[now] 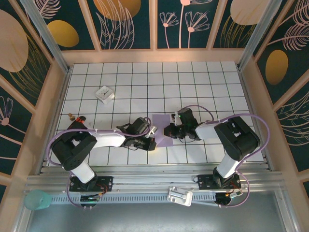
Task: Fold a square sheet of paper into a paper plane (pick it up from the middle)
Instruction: Fold the triangle a second time at the center of the table.
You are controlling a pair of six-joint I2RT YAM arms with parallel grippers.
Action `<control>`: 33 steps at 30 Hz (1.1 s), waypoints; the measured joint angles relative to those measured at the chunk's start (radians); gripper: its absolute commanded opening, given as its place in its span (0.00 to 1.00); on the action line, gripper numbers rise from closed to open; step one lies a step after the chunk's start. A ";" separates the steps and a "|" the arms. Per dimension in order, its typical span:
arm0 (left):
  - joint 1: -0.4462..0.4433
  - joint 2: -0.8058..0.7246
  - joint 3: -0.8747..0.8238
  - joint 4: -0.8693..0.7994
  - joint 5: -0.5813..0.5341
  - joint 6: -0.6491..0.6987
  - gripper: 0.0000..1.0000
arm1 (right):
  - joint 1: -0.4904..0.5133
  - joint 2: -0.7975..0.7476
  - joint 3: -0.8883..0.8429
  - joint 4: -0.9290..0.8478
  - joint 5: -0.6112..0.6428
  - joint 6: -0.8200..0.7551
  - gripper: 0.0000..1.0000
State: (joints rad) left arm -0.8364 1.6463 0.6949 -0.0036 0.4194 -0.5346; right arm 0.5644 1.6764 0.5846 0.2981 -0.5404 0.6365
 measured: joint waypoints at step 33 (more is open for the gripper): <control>0.033 0.076 0.021 0.113 0.076 -0.069 0.00 | 0.000 0.000 0.017 -0.035 0.003 -0.010 0.00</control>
State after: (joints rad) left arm -0.8036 1.7218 0.7155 0.1097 0.4953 -0.6033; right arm 0.5644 1.6764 0.6014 0.2634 -0.5373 0.6266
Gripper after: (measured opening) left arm 0.061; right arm 0.042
